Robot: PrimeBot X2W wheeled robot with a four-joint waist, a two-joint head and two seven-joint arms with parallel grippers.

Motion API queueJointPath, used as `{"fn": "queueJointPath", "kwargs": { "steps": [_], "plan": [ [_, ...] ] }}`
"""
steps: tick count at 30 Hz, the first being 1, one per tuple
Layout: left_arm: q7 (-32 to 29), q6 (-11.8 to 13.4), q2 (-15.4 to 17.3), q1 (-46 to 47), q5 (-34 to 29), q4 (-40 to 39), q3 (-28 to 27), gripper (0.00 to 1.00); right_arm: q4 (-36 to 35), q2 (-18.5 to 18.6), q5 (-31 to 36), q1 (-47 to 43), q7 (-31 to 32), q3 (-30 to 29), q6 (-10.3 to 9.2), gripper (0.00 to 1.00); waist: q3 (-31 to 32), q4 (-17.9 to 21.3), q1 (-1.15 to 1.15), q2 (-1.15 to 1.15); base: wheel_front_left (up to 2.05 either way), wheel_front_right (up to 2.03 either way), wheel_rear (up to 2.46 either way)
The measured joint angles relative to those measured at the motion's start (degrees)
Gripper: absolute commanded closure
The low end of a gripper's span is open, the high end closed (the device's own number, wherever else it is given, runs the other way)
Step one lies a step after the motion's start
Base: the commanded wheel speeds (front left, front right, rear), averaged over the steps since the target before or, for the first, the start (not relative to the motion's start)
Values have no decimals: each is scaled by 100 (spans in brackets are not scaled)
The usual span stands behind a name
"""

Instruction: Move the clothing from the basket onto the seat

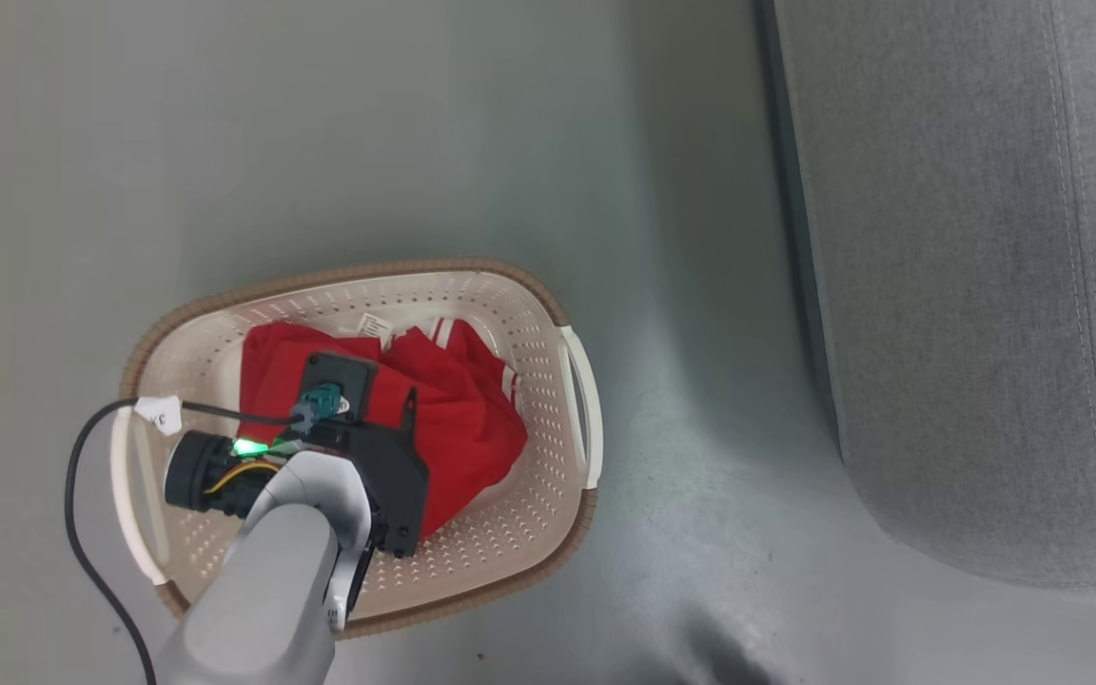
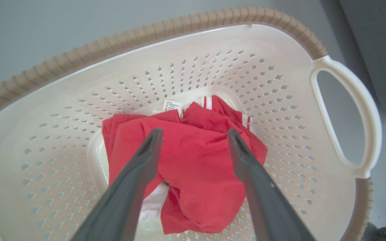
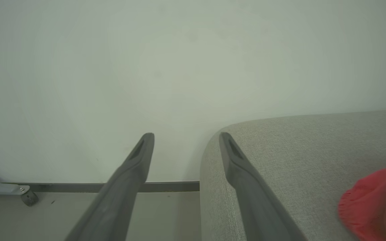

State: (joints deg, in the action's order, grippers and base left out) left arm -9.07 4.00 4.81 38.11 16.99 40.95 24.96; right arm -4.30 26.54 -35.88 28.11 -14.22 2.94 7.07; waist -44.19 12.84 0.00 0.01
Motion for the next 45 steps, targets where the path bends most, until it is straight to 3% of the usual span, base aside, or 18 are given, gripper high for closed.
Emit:
{"fn": "queueJointPath", "kwargs": {
  "steps": [38, 45],
  "plan": [
    [-152, -46, 31, 1004, -459, 1711, 374, 0, -42, -80, 3, 314, -48, 368, 1, 0, -980, 713, 0, -1, 0, 0, 0],
    [-361, 107, 63, 1277, -719, 2036, 501, 0, -38, -101, 3, 365, -48, 407, 1, 0, -1030, 768, 0, -1, 0, 0, 0]
  ]
}}
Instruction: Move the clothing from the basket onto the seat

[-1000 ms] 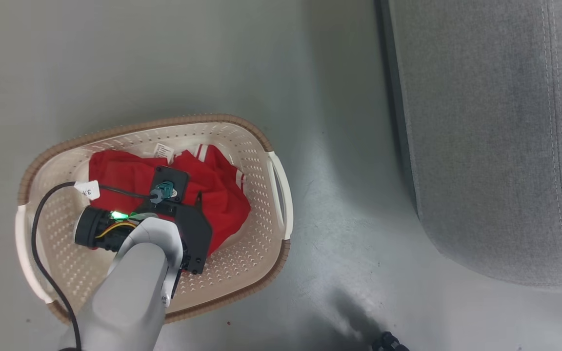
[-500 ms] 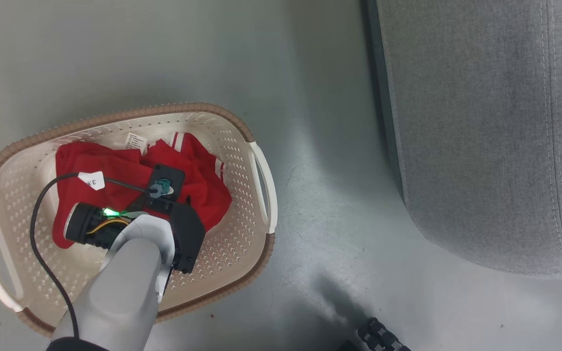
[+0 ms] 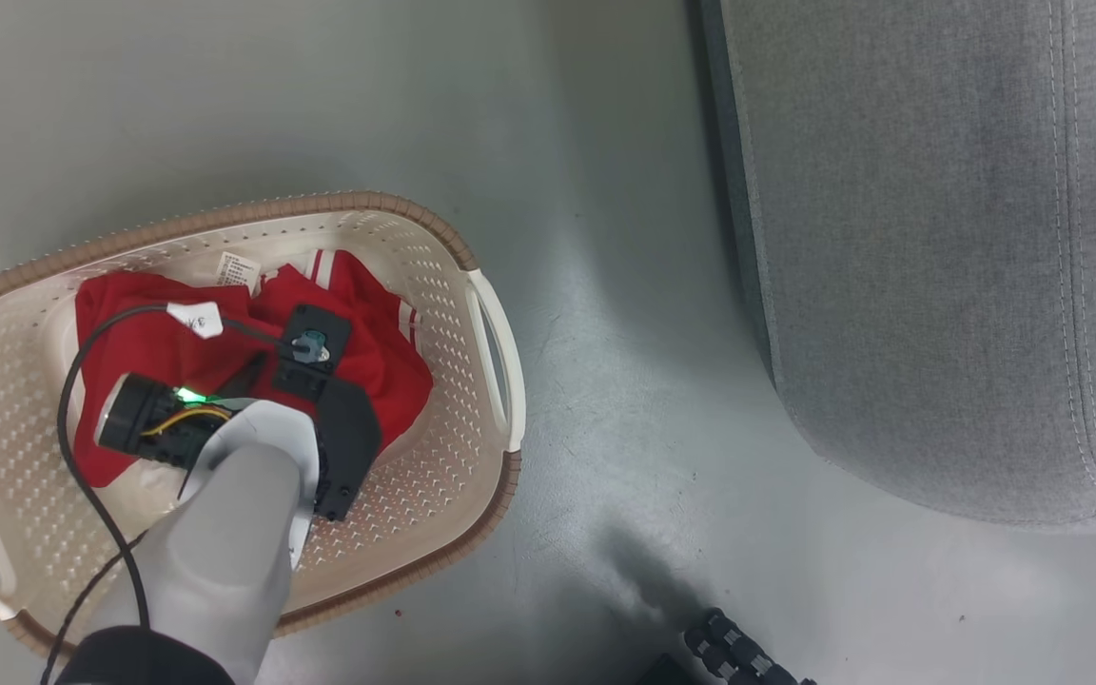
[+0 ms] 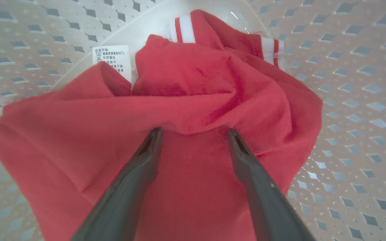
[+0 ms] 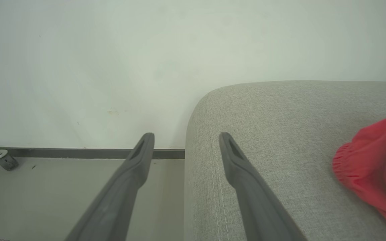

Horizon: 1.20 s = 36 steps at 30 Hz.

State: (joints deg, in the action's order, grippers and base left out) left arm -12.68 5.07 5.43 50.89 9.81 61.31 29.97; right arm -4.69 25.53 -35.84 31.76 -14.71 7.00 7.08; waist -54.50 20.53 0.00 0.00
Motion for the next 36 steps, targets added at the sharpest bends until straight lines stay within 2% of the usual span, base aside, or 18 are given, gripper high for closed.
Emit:
{"fn": "queueJointPath", "kwargs": {
  "steps": [7, 16, 17, 19, 21, 27, 36],
  "plan": [
    [-406, 55, 68, 193, -266, 390, 143, 0, 15, -33, 0, 18, 0, 37, 0, 0, -61, 57, 0, 0, 0, 0, 0],
    [-803, 105, 73, 293, -302, 728, 180, 0, 19, -34, 0, 18, 0, 35, 0, 0, -106, 77, 0, 0, 0, 0, 0],
    [-838, 105, 69, 293, -302, 755, 178, 8, 21, -34, 0, 18, 0, 35, 0, 0, -108, 76, 0, 0, 0, 0, 0],
    [-882, 108, 63, 293, -302, 795, 179, 45, 27, -35, 0, 18, 0, 33, 0, 0, -110, 73, 0, 0, 0, 0, 0],
    [-871, 149, 62, 293, -302, 801, 178, 100, 30, -35, 1, 18, 0, 27, 0, 0, -107, 69, 0, 0, 0, 0, 0],
    [-779, 149, -4, 295, -298, 788, 146, 100, 46, -33, 7, 17, 0, -15, 0, 0, -80, 43, 0, 0, 0, 0, 0],
    [-328, 146, -134, 268, -182, 655, 41, 100, 138, -30, 16, 2, 0, -100, 0, 0, 94, -42, 0, 0, 0, 0, 0]
  ]
}}
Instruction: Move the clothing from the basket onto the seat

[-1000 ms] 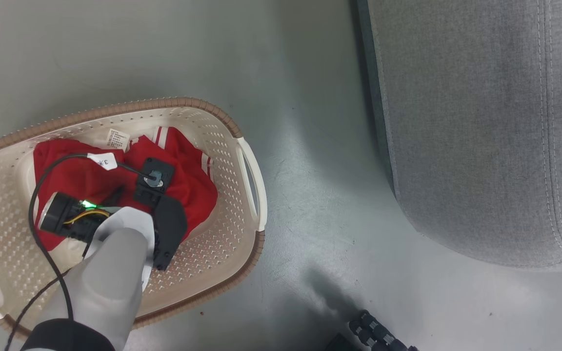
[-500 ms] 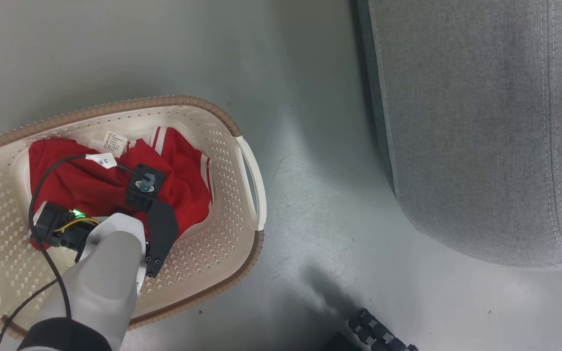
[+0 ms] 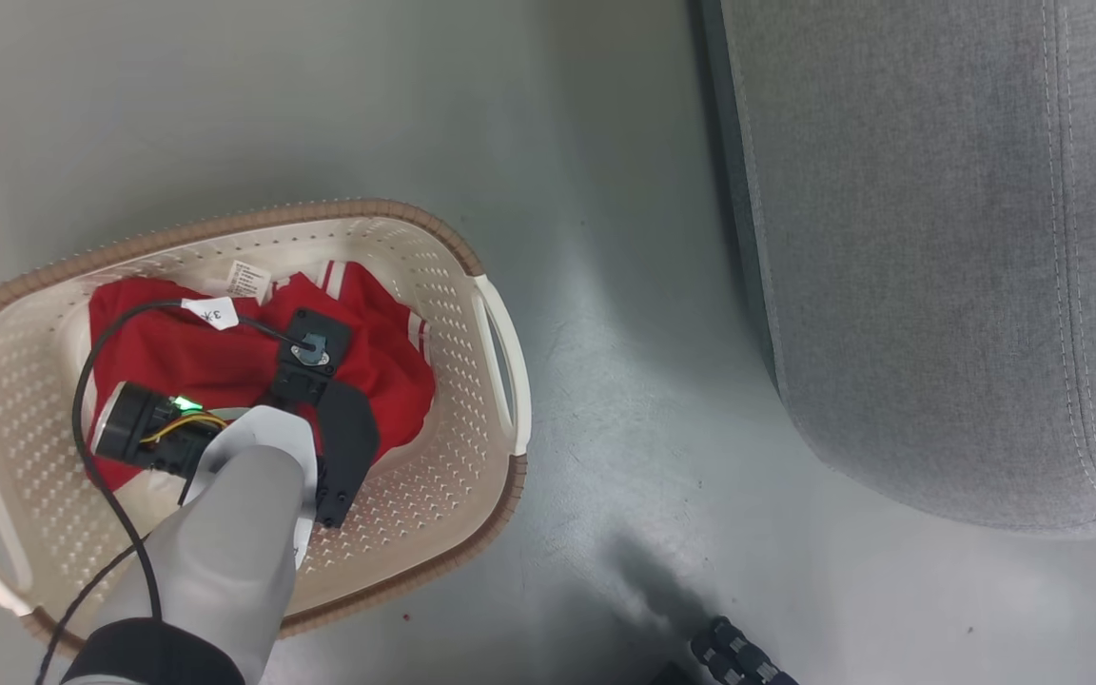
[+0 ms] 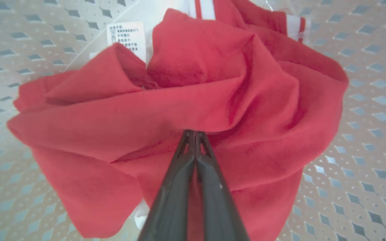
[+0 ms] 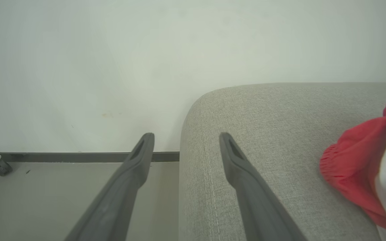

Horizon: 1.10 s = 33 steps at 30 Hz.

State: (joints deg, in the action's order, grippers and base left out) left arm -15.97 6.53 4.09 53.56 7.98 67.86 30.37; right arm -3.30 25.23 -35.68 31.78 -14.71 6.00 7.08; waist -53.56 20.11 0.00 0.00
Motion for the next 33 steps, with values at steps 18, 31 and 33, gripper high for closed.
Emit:
{"fn": "queueJointPath", "kwargs": {
  "steps": [18, 31, 33],
  "plan": [
    [1131, -488, -104, -461, 363, -290, -47, 100, 190, 54, 41, -168, 0, -188, 0, 0, 738, -314, 0, 0, 0, 0, 0],
    [2042, -913, -145, -1003, 695, -512, -79, 100, 318, 82, 144, -565, 0, -215, 0, 0, 1643, -604, -1, 0, 0, 0, 0],
    [2176, -967, -148, -1092, 715, -555, -79, 100, 345, 90, 151, -632, 0, -219, 0, 0, 1785, -646, -1, 0, 0, 0, 0]
  ]
}}
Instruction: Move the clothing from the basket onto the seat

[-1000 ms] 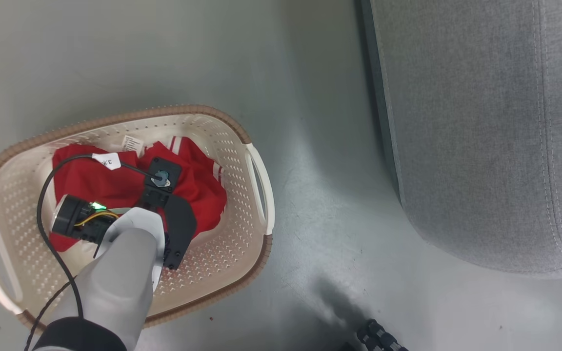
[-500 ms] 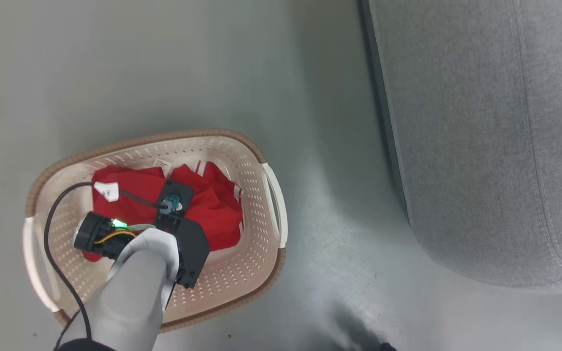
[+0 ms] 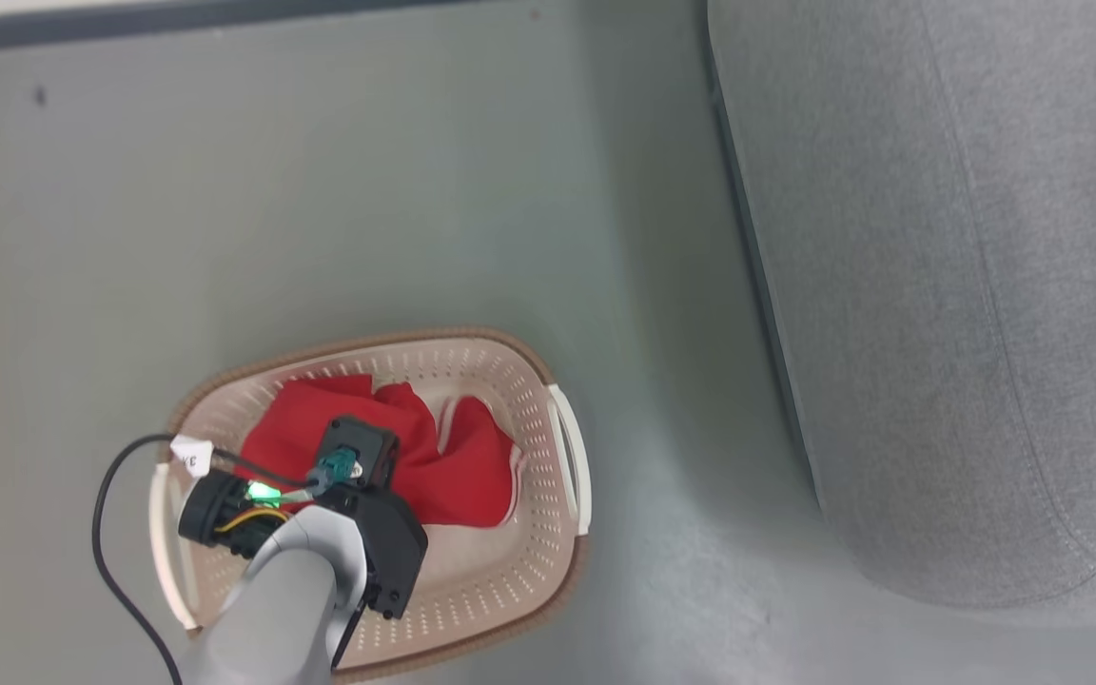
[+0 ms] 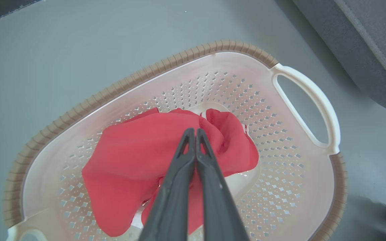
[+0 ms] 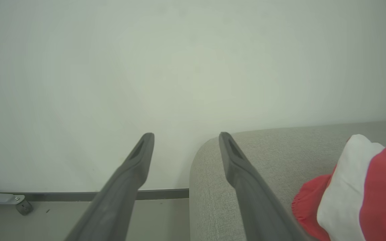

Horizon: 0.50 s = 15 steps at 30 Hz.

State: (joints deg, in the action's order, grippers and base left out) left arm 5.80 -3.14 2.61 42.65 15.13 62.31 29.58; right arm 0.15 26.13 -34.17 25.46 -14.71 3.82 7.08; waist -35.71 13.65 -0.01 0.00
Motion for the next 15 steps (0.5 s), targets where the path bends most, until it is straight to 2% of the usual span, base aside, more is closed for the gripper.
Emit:
{"fn": "queueJointPath", "kwargs": {
  "steps": [10, 15],
  "plan": [
    [587, -131, -14, -491, 336, -422, 68, 100, 149, 51, 1, -354, 0, -51, 0, 0, 666, -208, 0, 0, 0, 0, 0],
    [676, -200, -18, -715, 537, -702, 113, 100, 190, 51, 1, -497, 0, -34, 0, 0, 1035, -320, 0, 0, 0, 0, 0]
  ]
}}
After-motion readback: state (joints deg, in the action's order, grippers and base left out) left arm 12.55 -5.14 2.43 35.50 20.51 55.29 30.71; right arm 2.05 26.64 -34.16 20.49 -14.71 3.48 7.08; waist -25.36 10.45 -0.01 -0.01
